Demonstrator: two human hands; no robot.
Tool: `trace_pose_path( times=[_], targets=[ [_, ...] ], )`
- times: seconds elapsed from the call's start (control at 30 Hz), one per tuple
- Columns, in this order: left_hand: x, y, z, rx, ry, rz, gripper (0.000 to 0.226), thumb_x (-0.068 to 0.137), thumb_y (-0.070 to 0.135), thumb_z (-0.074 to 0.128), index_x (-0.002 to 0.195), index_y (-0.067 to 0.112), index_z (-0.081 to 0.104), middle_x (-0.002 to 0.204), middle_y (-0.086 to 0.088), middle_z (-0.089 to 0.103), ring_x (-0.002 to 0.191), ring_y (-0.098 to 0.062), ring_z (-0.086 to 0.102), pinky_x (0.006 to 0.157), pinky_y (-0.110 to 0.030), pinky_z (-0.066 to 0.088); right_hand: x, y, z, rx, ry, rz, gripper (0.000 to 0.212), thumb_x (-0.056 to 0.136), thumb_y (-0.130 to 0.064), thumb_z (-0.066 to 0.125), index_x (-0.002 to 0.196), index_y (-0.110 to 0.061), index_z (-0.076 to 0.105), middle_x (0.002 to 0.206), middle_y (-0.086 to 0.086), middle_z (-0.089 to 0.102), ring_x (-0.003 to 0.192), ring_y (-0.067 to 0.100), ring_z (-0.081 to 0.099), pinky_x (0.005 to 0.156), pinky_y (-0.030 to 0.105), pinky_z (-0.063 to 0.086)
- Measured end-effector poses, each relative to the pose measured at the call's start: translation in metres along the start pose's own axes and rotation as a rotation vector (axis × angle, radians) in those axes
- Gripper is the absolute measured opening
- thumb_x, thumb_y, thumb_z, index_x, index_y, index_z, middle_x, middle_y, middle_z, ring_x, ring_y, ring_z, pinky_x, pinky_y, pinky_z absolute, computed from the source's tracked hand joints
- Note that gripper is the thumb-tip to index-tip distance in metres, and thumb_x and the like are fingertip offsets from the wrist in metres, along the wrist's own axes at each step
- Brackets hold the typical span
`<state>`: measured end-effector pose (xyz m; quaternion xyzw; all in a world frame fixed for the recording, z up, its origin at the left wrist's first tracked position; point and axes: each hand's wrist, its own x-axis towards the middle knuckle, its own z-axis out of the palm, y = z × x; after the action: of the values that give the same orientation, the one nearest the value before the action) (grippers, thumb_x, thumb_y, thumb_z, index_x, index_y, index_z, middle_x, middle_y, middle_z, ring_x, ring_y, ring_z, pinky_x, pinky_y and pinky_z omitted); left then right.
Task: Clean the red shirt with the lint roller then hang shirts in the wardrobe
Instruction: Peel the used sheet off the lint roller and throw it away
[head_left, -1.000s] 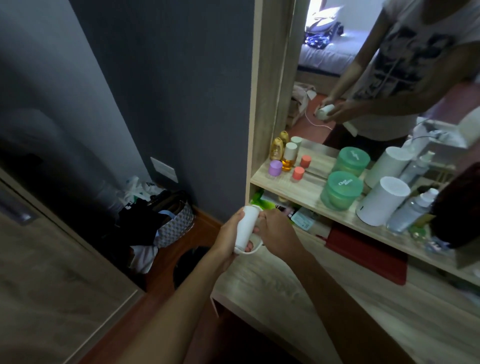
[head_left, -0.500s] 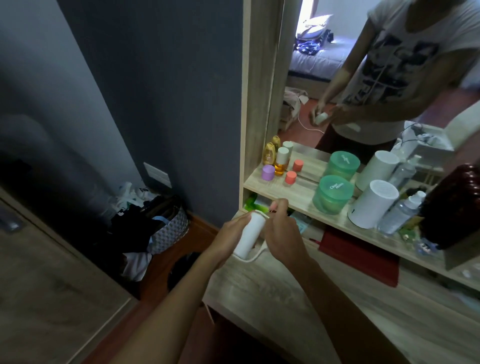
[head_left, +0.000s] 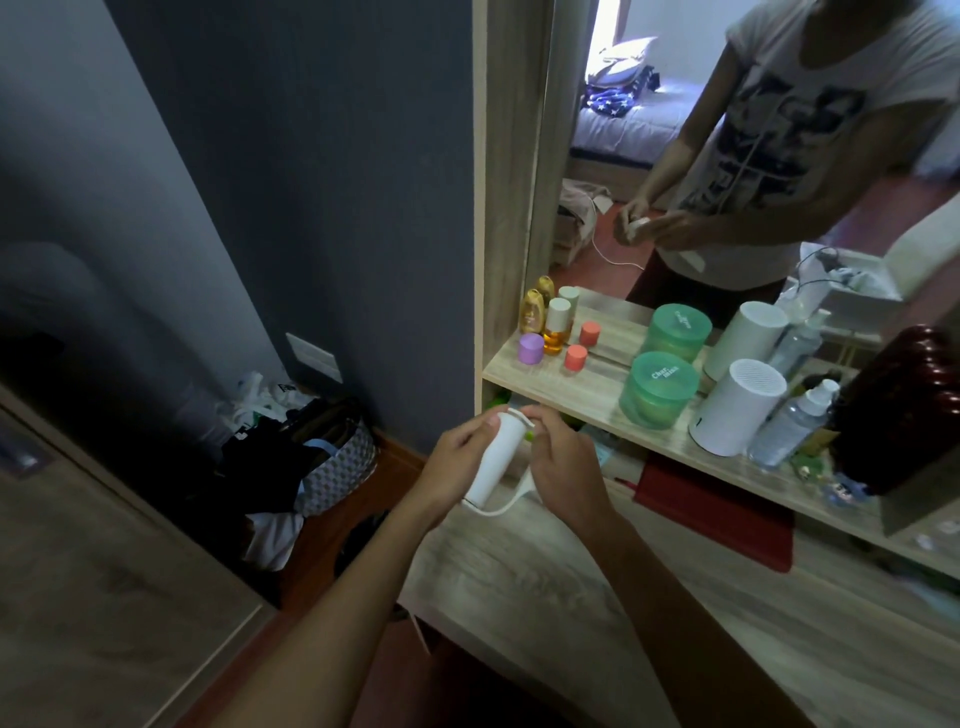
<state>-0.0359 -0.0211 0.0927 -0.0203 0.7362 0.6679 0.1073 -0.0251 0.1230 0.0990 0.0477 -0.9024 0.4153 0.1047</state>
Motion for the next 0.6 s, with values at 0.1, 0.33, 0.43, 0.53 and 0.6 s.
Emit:
trace_pose_path(
  times=[0.1,0.33,0.43,0.53,0.6],
  targets=[
    [0.0014,0.0041,-0.0014,0.033,-0.023,0.008,0.030,0.096,0.042,0.047,0.122,0.038,0.063,0.114,-0.005,0.067,0.099,-0.027,0.066,0.085,-0.045,0.056,-0.0018,0.0049,0.0023,0.016,0.031,0.014,0.039,0.090,-0.026,0.031,0.117,-0.023,0.059,0.110,0.001,0.067,0.101,0.026,0.060,0.089,0.040,0.048],
    [-0.0012,-0.0015,0.0054,0.101,0.000,0.081,0.030,0.095,0.040,0.052,0.121,0.030,0.065,0.116,0.004,0.069,0.103,-0.013,0.066,0.090,-0.038,0.056,-0.0012,0.0072,0.0040,0.005,0.021,0.020,0.043,0.090,-0.025,0.030,0.118,-0.021,0.064,0.116,0.003,0.068,0.109,0.027,0.058,0.097,0.041,0.045],
    [-0.0019,-0.0016,0.0077,0.108,0.009,0.130,0.027,0.095,0.038,0.053,0.117,0.030,0.066,0.111,0.007,0.070,0.103,-0.011,0.065,0.089,-0.036,0.056,0.0015,0.0029,-0.0002,0.049,0.039,-0.017,0.036,0.093,-0.017,0.037,0.113,-0.018,0.067,0.110,0.002,0.071,0.104,0.020,0.062,0.096,0.031,0.045],
    [0.0004,0.0003,0.0065,0.126,0.001,0.128,0.023,0.094,0.042,0.053,0.111,0.033,0.067,0.105,0.005,0.070,0.098,-0.016,0.066,0.087,-0.046,0.056,0.0031,0.0046,-0.0012,0.123,0.060,-0.016,0.027,0.094,-0.012,0.047,0.109,-0.017,0.068,0.105,-0.002,0.072,0.100,0.014,0.063,0.092,0.027,0.046],
    [0.0017,0.0024,0.0061,0.159,-0.002,0.108,0.025,0.095,0.043,0.051,0.112,0.031,0.066,0.107,0.005,0.069,0.100,-0.016,0.065,0.090,-0.047,0.054,0.0036,0.0082,-0.0002,0.175,0.066,0.002,0.023,0.094,-0.016,0.050,0.108,-0.016,0.069,0.103,-0.003,0.071,0.098,0.011,0.063,0.089,0.028,0.048]
  ],
)
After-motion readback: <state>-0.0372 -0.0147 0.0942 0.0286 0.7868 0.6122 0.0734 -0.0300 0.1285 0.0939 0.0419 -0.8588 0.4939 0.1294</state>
